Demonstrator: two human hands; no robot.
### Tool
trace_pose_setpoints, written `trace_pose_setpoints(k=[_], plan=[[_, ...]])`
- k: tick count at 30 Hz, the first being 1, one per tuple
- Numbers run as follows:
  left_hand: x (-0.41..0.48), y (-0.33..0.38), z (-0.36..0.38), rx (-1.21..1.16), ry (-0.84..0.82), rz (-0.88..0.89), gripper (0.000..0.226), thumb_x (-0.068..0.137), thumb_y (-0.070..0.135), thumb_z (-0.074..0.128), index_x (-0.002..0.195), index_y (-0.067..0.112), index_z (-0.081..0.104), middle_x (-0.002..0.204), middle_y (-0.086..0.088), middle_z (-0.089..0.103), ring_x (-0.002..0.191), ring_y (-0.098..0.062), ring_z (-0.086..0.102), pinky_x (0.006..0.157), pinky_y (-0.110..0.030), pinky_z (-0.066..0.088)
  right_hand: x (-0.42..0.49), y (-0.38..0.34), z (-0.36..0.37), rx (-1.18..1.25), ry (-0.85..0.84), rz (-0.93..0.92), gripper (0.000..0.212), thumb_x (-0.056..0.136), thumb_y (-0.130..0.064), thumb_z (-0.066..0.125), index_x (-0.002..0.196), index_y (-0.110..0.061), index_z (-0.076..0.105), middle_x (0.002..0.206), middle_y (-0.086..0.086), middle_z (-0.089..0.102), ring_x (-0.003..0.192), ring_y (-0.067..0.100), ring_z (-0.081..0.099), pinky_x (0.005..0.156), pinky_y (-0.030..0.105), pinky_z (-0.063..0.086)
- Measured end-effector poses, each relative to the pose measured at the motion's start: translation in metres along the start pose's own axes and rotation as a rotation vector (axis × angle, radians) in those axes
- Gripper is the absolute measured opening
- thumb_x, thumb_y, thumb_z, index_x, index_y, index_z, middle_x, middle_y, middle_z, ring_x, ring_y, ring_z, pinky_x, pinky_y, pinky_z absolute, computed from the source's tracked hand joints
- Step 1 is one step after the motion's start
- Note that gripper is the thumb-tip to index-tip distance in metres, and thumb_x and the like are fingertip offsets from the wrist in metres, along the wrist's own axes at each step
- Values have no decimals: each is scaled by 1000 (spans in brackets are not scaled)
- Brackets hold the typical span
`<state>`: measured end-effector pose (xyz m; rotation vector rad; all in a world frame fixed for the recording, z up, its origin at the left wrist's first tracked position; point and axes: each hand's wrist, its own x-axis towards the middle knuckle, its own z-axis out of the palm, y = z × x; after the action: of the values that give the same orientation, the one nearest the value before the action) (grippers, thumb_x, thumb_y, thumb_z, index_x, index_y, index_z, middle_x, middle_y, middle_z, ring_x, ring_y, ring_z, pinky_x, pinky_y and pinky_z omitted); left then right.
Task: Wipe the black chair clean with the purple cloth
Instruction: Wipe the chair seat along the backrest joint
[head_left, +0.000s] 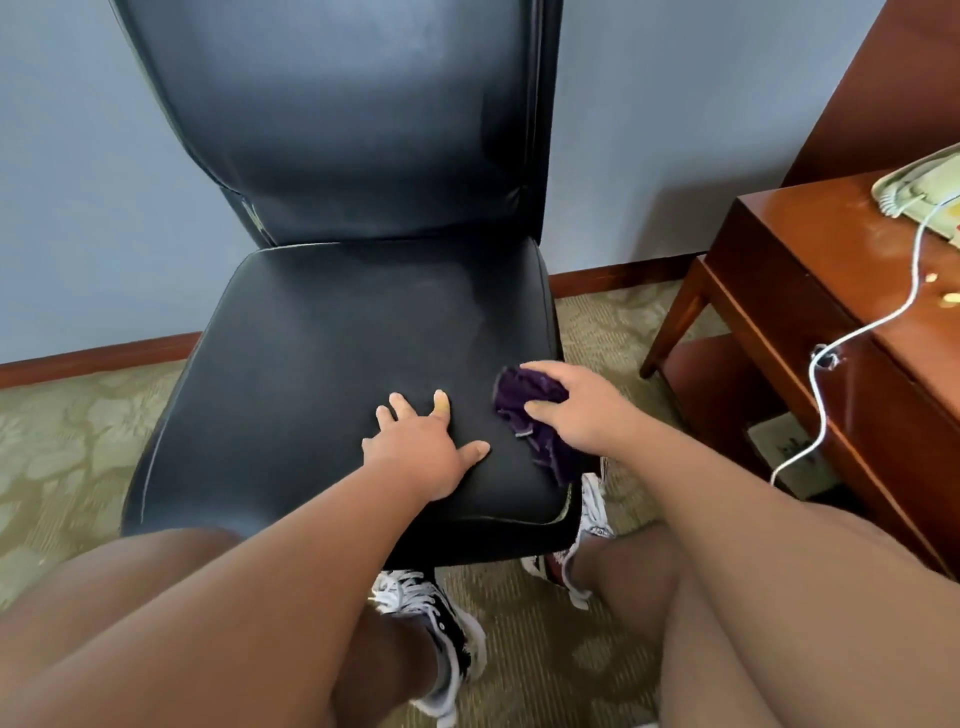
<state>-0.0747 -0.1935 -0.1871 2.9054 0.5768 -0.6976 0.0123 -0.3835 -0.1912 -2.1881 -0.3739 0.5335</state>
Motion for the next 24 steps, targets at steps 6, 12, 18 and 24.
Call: trace_pose_setpoints(k=[6,12,18,24], plan=[[-9,-4,5,30,116,147,65,94,61,37,151,44,11,162,-4,3,148,-29,5,111,-56,25,5,23,-13,12,139,174,53,94,-22,64,144,-29,50,128,1,63,111,22,60,88,24,43],[-11,-2,11,36,119,125,62,96,60,34,151,45,9,162,-2,2,148,-32,5,108,-61,25,-17,17,-1,-58,217,254,40,94,-20,60,133,-23,58,120,8,66,107,31,61,92,35,49],[-10,10,2,75,58,87,62,98,48,44,151,40,13,161,-9,2,146,-39,6,104,-66,28,-69,16,26,-120,244,349,39,98,-30,53,137,-25,50,125,4,53,110,28,58,91,36,46],[-13,11,-1,51,45,78,62,98,47,46,151,39,16,161,-9,4,146,-39,6,104,-66,28,-102,10,47,-222,220,388,53,99,-22,48,151,-29,35,128,4,47,103,26,60,87,35,49]])
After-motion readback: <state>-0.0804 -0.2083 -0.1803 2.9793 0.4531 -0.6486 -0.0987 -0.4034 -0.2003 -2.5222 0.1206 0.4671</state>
